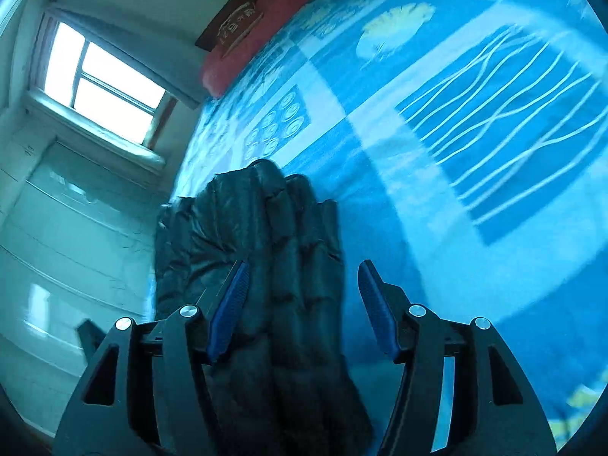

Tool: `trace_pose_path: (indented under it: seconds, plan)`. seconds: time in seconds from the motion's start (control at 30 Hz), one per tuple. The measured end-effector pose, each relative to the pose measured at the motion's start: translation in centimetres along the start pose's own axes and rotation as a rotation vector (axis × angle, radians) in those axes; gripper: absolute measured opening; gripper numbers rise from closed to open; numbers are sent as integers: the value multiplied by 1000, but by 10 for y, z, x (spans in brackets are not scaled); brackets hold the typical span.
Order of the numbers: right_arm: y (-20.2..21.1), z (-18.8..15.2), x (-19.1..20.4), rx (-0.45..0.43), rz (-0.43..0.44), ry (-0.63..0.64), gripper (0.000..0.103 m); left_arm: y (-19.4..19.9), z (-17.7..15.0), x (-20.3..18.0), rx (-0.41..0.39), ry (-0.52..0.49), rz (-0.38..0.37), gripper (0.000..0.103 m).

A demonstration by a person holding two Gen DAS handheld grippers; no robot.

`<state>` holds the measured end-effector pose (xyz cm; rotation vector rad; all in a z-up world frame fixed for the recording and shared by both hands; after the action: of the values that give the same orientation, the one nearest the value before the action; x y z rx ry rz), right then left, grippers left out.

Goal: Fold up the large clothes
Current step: 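Open both tools and release the jacket bundle onto the bed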

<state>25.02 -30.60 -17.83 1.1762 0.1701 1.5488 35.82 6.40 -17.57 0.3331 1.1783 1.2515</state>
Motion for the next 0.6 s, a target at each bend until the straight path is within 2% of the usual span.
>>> trace_pose_path:
  seconds: [0.17,0.23,0.37,0.6]
  plan:
    - [32,-19,5,-27,-148,84,62,32,-14,-10,-87,-114,99,88]
    - [42,-31,10,-28,-182,119,68,47,-24,-14,-116,-151,126,88]
    - [61,-58,26,-46,-263,215,69,70,-48,-19,-150,-210,165,88]
    - [92,-97,49,-109,-348,314,73,104,-85,-16,-190,-226,197,88]
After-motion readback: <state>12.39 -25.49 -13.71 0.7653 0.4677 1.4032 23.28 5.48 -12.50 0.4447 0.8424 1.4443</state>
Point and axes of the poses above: each gripper's, at about its wrist camera, not at the fingertips, and y roughly against the way its jaws point, x to its left, z to its top, the point moved 5 cm from there along -y, roughly the way its jaws point, and after that the axes turned 6 degrees about y, right-handed, at the moved point
